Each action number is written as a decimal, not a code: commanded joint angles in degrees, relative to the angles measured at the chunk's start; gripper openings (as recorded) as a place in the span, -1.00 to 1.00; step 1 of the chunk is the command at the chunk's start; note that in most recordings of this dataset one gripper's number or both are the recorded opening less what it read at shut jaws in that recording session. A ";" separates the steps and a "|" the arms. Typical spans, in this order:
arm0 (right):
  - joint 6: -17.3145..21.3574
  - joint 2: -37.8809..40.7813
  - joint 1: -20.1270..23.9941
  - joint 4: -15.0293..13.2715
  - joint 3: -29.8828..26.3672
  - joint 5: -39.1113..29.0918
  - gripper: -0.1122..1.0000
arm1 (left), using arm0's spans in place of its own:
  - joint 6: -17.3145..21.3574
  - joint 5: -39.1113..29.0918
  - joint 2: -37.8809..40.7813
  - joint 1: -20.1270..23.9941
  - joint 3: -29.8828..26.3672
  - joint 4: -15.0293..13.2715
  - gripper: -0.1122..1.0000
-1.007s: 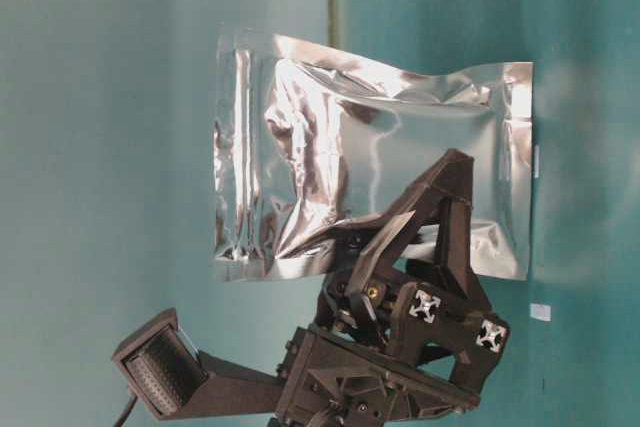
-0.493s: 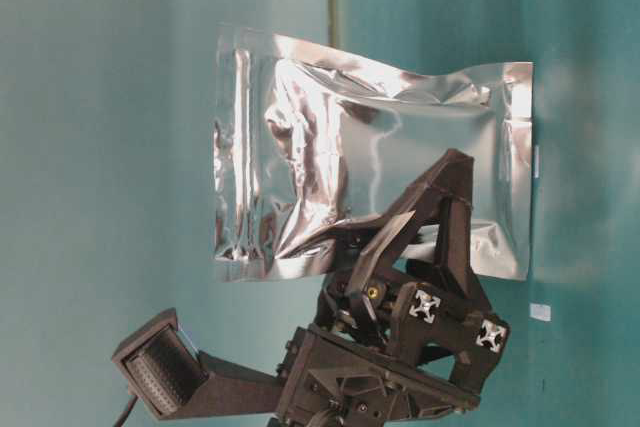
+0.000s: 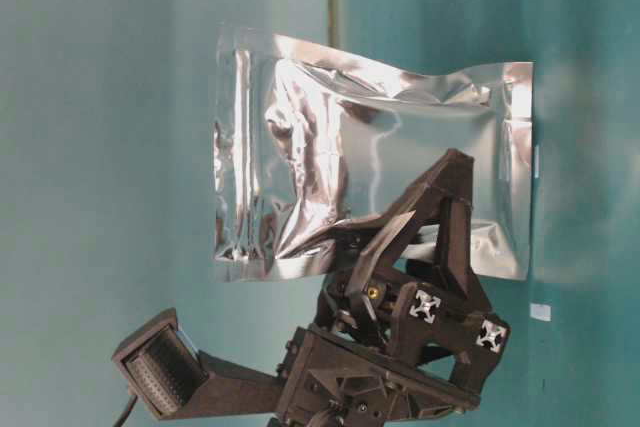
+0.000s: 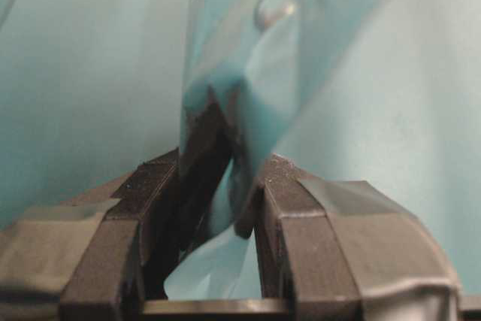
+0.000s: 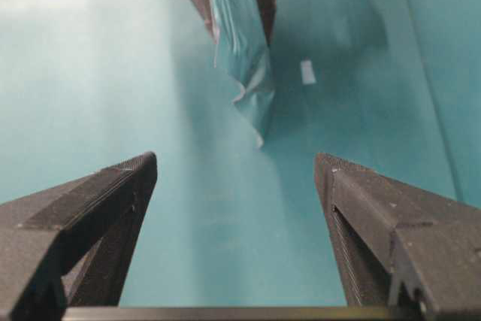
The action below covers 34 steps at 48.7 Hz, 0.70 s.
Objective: Hand over the silver zip bag and make it stand upright.
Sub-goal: 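Hold the bag upright with the left gripper, right gripper parked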
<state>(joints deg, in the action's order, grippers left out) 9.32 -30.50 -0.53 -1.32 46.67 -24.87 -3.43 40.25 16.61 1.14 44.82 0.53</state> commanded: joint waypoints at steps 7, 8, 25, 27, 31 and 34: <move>0.79 -0.26 0.09 0.09 -0.53 0.88 0.79 | -0.09 -0.09 -0.53 -0.26 -0.26 0.09 -0.30; 0.79 -0.26 0.09 0.09 -0.53 0.97 0.79 | -0.18 0.00 -0.53 -0.26 -0.26 0.09 -0.30; 0.88 -0.26 0.00 0.09 -0.53 1.23 0.79 | -0.09 -0.09 -0.53 -0.26 -0.26 0.00 -0.30; 0.88 -0.26 0.09 0.26 -0.53 1.49 0.79 | -0.09 -0.09 -0.53 -0.26 -0.26 0.09 -0.30; 0.88 -0.26 0.09 0.35 -0.53 2.20 0.79 | -0.09 -0.09 -0.53 -0.26 -0.26 0.09 -0.30; 0.88 -0.26 0.09 0.35 -0.53 2.55 0.79 | -0.09 -0.09 -0.53 -0.26 -0.26 0.00 -0.30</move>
